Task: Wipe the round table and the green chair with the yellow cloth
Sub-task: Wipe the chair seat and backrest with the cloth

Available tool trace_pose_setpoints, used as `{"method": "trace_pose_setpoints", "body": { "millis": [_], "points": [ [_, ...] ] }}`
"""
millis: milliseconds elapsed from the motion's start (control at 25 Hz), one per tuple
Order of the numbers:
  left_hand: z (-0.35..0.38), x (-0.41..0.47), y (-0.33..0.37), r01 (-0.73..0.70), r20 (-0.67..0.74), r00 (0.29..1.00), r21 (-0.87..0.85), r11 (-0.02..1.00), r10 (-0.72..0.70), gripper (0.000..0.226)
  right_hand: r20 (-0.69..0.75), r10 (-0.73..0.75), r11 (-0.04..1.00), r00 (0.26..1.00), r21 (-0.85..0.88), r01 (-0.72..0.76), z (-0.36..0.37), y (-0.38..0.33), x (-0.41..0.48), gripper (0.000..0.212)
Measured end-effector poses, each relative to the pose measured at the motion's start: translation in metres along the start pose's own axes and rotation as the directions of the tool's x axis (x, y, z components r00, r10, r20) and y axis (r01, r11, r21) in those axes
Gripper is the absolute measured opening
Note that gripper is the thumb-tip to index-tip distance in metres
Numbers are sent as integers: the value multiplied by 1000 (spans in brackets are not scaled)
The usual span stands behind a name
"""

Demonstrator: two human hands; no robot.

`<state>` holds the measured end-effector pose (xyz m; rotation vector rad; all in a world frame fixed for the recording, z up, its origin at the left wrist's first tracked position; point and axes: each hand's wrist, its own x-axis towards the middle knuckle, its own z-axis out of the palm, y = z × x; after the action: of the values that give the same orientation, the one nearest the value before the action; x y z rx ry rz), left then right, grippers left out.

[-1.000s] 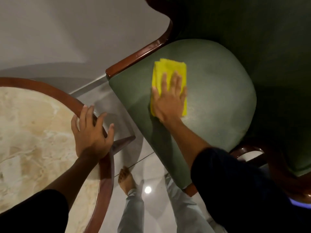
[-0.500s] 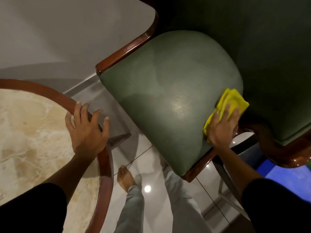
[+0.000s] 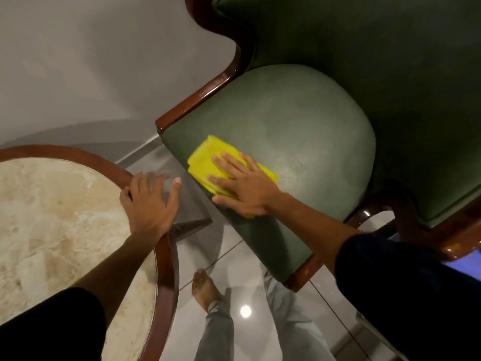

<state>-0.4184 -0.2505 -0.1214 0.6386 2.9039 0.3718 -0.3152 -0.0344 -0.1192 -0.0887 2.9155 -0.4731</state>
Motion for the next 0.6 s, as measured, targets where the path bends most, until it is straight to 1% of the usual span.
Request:
{"method": "trace_pose_setpoints", "body": {
  "millis": [40,80,120,160,200,240,280,320,360,400,440,480,520,560,600],
  "points": [
    [-4,3,12,-60,-6,998,-19,998,60,55,-47,92,993,995,81,-88,-3,-3,-23,51],
    [-6,6,23,-148,-3,989,-33,988,148,53,-98,269,957,958,139,-255,-7,-3,-44,50],
    [-8,9,36,-248,19,968,-36,968,249,51,-105,469,879,877,155,-451,-13,-2,-62,51],
    [-8,11,50,-346,56,936,-26,938,347,52,-44,615,784,788,142,-604,-18,-2,-76,51],
    [-10,16,67,-440,100,893,-1,898,438,57,61,689,711,723,136,-689,-25,-2,-85,47],
    [-14,20,84,-531,159,839,32,847,520,64,147,706,673,693,167,-721,-32,-3,-89,38],
    [-18,25,102,-609,245,778,73,790,578,73,185,698,650,692,243,-720,-45,-6,-91,27],
    [-23,30,120,-668,349,718,102,737,602,79,169,692,624,702,348,-700,-63,-5,-94,18],
    [-27,34,138,-692,441,673,91,716,594,80,116,708,585,697,458,-670,-82,0,-99,20],
    [-33,40,164,-677,506,642,20,736,577,74,45,750,528,660,560,-638,-110,10,-108,26],
    [-41,44,187,-595,544,627,-128,794,558,65,-23,798,468,602,654,-594,-138,18,-116,31],
    [-50,45,211,-421,556,630,-342,840,542,53,-95,843,422,529,727,-542,-165,28,-124,36],
    [-63,48,254,-224,551,637,-536,814,539,39,-190,877,413,441,768,-490,-199,49,-140,38],
    [-73,48,296,-63,546,634,-669,741,547,25,-292,886,441,360,771,-460,-231,70,-158,38],
    [-83,50,345,32,537,612,-749,661,580,14,-407,865,500,292,735,-457,-264,95,-177,35]
  ]
}}
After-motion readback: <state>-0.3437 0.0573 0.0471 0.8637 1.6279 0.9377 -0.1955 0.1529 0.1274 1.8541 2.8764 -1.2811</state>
